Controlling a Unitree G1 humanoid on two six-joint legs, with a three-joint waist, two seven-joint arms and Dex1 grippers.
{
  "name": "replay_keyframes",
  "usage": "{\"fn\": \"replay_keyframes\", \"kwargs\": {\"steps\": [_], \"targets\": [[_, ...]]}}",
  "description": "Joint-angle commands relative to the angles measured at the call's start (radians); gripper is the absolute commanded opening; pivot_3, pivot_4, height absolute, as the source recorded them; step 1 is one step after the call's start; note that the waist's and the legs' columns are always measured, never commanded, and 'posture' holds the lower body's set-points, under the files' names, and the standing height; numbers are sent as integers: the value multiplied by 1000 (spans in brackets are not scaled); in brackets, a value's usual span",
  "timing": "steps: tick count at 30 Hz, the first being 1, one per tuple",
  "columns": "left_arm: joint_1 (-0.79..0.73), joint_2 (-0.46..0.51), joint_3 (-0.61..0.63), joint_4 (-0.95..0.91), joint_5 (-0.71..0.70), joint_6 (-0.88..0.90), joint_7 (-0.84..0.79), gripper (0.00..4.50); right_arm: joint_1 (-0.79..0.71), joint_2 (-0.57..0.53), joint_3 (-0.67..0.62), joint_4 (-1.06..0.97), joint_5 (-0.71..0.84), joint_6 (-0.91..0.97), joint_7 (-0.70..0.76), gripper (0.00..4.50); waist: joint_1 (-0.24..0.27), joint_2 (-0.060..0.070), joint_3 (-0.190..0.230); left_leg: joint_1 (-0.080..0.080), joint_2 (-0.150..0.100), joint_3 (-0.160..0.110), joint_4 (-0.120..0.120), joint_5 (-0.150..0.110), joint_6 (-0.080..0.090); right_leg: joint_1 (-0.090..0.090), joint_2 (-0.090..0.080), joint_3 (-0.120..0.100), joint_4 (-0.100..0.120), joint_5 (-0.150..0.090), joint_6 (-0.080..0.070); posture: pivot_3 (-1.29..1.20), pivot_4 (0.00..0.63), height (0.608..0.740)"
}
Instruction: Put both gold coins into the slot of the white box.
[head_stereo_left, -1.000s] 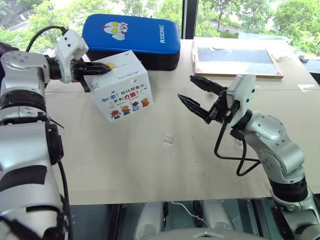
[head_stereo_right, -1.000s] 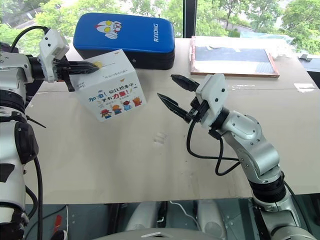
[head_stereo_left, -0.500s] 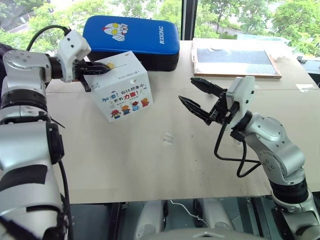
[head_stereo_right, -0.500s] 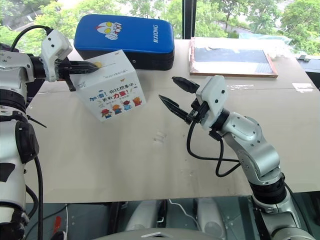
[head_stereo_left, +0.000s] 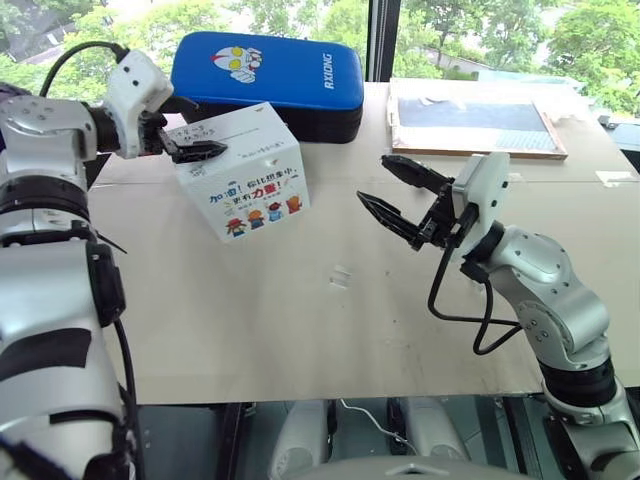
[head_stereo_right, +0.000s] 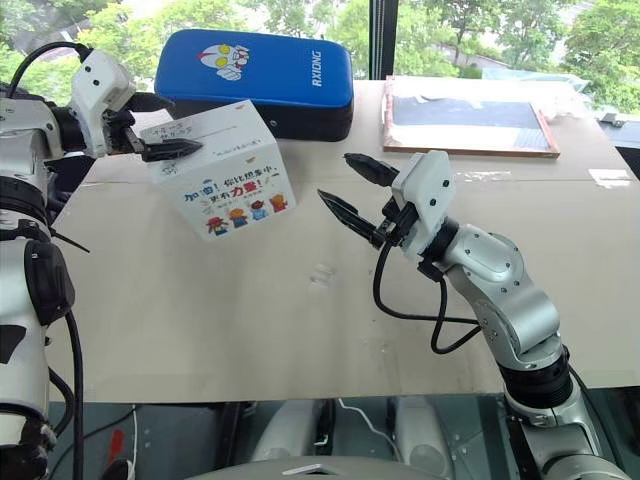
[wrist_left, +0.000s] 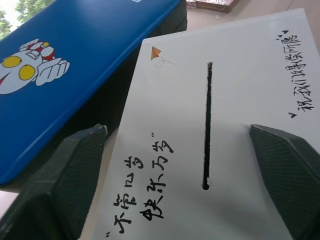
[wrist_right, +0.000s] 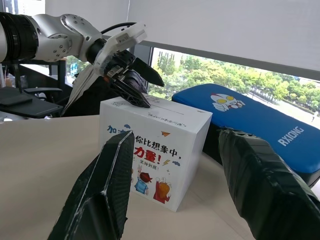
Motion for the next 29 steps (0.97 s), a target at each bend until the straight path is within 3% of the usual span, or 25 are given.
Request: {"fn": "replay_keyframes", "kwargs": {"steps": [1, 5, 7, 9, 13, 16, 17, 19, 22, 25, 29], "targets": [[2, -22, 47, 28, -44, 39, -36, 4468, 5, -1, -27, -40, 4, -8, 1, 2876, 0, 0, 0, -1, 0, -1, 0, 0, 0, 0, 0, 0, 0, 0, 0, 0, 150, 740], [-57, -55, 155, -40, -187, 130, -188, 4468, 49, -25, -96, -41, 50, 2, 10, 2876, 4, -4, 3, -4, 0, -2, 2, 0, 0, -1, 0, -3, -1, 0, 0, 0, 150, 740], [-20, -87, 176, -205, -271, 235, -253, 4468, 87, -50, -160, -34, 98, 10, 33, 2876, 2, -6, 4, -5, 0, -2, 2, 0, 0, -1, 0, -3, -3, 0, 0, 0, 150, 740], [92, -117, 192, -492, -380, 411, -265, 4468, 138, -86, -217, -19, 132, 8, 69, 2876, 3, -7, 4, -6, 0, -3, 2, 0, 0, -1, -1, -4, -5, 0, 0, 0, 150, 740], [520, -189, 221, -1219, -586, 766, -42, 4468, 317, -167, -280, 12, 123, -59, 195, 2876, -6, 0, 0, -5, 0, -1, -1, 0, 0, 0, -4, 1, -9, 0, 1, 0, 150, 740], [786, -221, 238, -1505, -622, 844, 97, 4468, 419, -186, -313, 35, 140, -68, 232, 2876, -18, 0, 1, -3, 1, -2, -6, -1, 0, 1, -6, 8, -14, -1, 2, 0, 150, 740], [866, -243, 259, -1565, -639, 864, 147, 4468, 453, -189, -324, 41, 148, -72, 245, 2876, -20, 0, 1, -2, 1, -3, -8, -1, 1, 0, -5, 9, -14, -1, 1, 0, 150, 740], [1053, -259, 261, -1672, -620, 848, 202, 4500, 533, -208, -327, 53, 123, -95, 286, 3282, -20, 0, 1, -2, 1, -3, -10, -1, 1, -1, -5, 9, -13, 0, 1, 0, 150, 740], [1264, -261, 215, -1735, -510, 743, 284, 4500, 635, -211, -300, 79, 62, -160, 322, 4439, -11, 1, 1, 8, 1, -4, -13, -1, 1, 7, -4, 9, -15, -1, 0, 0, 150, 740], [1400, -280, 167, -1720, -433, 645, 346, 4500, 687, -172, -265, 140, -6, -260, 330, 4439, 3, 1, 1, 18, 1, -3, -14, -1, 1, 17, -4, 10, -17, -5, -1, 0, 150, 740], [1487, -283, 127, -1676, -402, 540, 338, 4500, 691, -125, -244, 195, -22, -322, 336, 4439, 7, 1, 0, 18, 1, 0, -11, 0, 0, 17, -6, 11, -17, -4, -3, 0, 150, 740]]}}
